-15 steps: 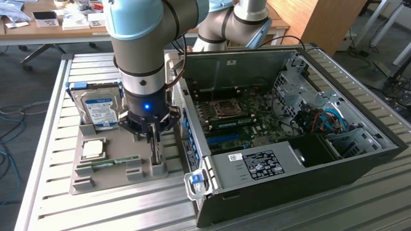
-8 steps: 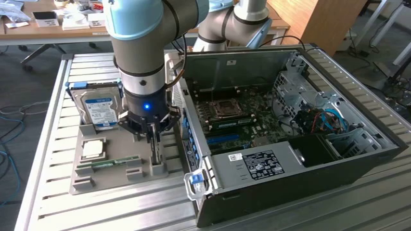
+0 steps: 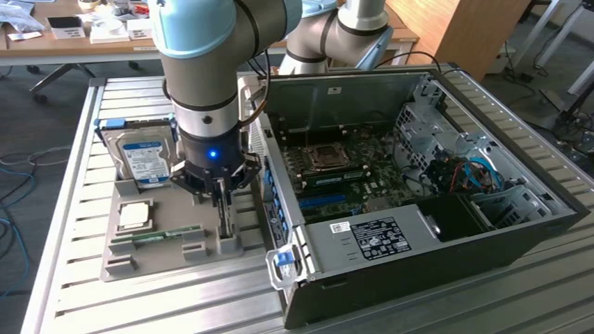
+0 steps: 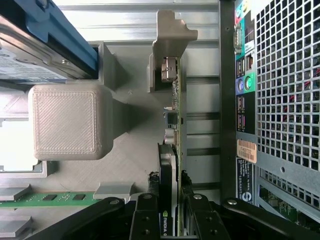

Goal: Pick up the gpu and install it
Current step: 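Pick up the gpu and move the gpu toward the slot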

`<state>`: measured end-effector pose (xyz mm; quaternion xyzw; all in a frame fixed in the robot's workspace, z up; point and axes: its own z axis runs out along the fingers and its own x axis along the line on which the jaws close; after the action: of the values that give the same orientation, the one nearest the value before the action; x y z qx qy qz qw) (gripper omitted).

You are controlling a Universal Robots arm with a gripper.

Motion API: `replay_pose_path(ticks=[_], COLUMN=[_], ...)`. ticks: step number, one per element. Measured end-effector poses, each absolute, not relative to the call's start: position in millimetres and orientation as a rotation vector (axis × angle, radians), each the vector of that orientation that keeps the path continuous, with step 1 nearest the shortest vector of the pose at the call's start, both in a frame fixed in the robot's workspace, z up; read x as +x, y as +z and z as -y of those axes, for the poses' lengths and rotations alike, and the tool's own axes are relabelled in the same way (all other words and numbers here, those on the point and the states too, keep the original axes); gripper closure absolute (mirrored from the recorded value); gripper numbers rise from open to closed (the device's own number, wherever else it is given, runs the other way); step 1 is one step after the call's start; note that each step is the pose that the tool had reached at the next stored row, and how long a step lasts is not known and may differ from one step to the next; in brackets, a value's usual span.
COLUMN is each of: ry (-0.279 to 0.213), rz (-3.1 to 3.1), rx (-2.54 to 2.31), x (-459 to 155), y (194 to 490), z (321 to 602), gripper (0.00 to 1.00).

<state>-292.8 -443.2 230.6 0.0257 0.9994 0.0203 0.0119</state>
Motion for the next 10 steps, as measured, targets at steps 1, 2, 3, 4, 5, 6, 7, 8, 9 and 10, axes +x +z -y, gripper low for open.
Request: replay_pose_path(ticks=[1,2,3,4,5,6,7,8,9,10], ry=[0.063,0.063,0.063,0.063,0.063,0.063,0.063,0.063,0.063,0.063], rz=[-3.116,-3.116,-3.116,-3.116,-3.116,-3.116,-3.116,-3.116,-3.116,-3.116], rx=[0.08,0.08,0.08,0.08,0.08,0.08,0.08,0.08,0.08,0.08], x=[-292.8,-292.8,-292.8,-292.8,-292.8,-292.8,-292.8,-292.8,-292.8,-292.8], y=[230.6,230.6,230.7,231.2,232.2,233.6,235.0,236.5,238.0,239.4], z=[443.2,443.2,443.2,443.2,443.3,443.2,443.2,443.2,443.2,443.2], gripper=[0.73,0.73,0.73,0.73,0.73,0.73,0.73,0.73,0.73,0.73])
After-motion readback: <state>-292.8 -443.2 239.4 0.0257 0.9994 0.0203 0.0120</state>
